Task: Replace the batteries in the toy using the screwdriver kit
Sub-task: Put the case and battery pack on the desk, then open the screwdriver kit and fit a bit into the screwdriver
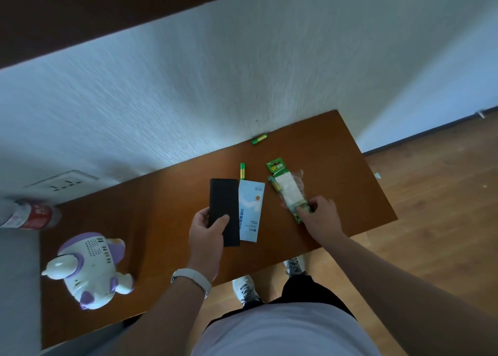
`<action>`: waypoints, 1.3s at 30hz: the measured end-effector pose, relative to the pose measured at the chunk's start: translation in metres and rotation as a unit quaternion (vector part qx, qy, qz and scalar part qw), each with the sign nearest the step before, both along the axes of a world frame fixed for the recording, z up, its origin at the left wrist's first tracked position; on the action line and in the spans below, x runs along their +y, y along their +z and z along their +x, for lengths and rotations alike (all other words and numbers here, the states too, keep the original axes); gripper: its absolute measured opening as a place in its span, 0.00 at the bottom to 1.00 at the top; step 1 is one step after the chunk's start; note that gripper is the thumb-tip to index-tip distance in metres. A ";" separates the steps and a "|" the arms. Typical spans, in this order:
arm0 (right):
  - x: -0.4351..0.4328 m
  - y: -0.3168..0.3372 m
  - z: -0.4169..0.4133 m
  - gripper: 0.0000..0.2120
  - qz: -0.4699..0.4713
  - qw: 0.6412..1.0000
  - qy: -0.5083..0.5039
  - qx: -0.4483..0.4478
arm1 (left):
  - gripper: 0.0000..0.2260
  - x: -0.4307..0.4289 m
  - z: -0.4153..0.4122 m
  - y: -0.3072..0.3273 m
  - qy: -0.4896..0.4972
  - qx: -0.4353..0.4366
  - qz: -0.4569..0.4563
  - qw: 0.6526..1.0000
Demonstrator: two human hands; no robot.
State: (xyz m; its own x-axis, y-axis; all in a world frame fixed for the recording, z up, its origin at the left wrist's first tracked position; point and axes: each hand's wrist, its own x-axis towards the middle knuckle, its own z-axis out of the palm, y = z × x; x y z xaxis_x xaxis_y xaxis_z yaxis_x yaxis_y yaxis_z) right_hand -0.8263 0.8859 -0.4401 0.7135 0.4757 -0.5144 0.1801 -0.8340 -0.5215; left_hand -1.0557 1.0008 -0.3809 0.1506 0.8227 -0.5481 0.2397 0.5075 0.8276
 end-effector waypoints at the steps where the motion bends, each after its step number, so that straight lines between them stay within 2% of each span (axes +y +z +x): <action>1: 0.000 0.000 0.000 0.15 0.000 1.000 0.001 0.002 | 0.08 0.000 -0.001 0.000 0.000 0.001 0.001 1.000; 8: -0.004 0.007 0.002 0.13 0.022 0.999 0.006 0.026 | 0.09 -0.002 -0.003 0.000 0.001 0.009 0.009 1.000; 15: -0.005 0.034 -0.004 0.07 0.081 0.996 0.028 -0.008 | 0.08 -0.010 -0.001 0.006 0.001 0.003 0.000 1.000; 23: 0.009 0.086 -0.041 0.02 0.141 0.981 0.116 0.067 | 0.08 -0.013 0.005 0.026 0.011 -0.053 -0.014 0.998; 30: 0.031 0.125 -0.080 0.16 0.190 0.951 0.098 0.225 | 0.14 -0.017 0.011 0.056 -0.022 -0.094 -0.002 0.995; 32: 0.037 0.132 -0.089 0.19 0.199 0.947 0.099 0.233 | 0.15 -0.020 0.010 0.063 -0.027 -0.102 -0.009 0.994; 36: 0.045 0.140 -0.104 0.19 0.218 0.944 0.071 0.239 | 0.18 -0.021 -0.001 0.074 -0.027 -0.109 -0.017 0.994; 39: 0.050 0.137 -0.112 0.21 0.210 0.950 0.070 0.218 | 0.16 -0.019 -0.014 0.077 -0.038 -0.084 -0.005 0.996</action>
State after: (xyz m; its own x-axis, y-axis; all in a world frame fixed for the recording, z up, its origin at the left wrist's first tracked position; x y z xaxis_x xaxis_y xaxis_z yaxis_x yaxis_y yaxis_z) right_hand -0.9387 0.9359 -0.3027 0.3904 0.7793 -0.4901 -0.0366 -0.5188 -0.8541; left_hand -1.0693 0.9817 -0.3041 0.3030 0.7997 -0.5183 0.1364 0.5019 0.8541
